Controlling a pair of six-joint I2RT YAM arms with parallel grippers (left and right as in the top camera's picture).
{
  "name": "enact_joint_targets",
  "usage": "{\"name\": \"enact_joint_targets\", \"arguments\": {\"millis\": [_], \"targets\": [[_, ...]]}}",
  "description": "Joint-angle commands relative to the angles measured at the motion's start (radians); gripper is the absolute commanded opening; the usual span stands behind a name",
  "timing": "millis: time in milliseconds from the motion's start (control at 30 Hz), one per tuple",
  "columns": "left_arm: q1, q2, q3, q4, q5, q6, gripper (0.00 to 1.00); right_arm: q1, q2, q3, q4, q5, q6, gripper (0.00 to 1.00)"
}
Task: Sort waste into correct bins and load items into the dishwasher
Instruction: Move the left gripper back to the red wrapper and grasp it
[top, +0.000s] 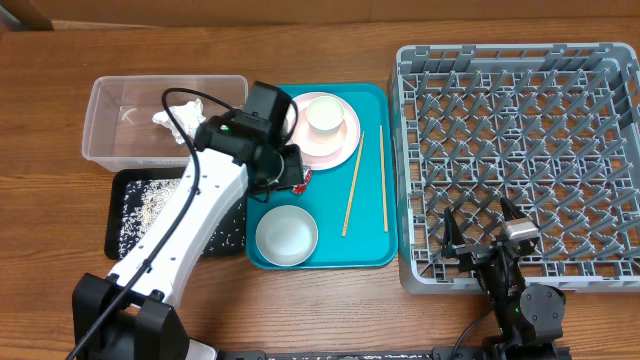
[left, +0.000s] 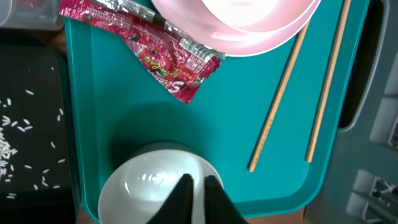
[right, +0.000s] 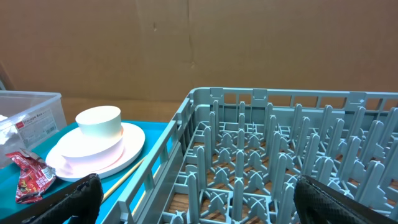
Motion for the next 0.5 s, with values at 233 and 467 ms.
{"name": "enact_joint_targets", "arguments": {"millis": [233,467], "targets": [[-0.026,0.090,-0.011,0.077,-0.082,-0.080,0.52,-0.001,-0.010,-0.011,0.007,0.003,-0.003,1.00],[-0.026,0.223,-0.011,0.137,-0.082,-0.080,0.45,-0.001,-0.010,-0.011,0.007,0.003,-0.003,1.00]]}}
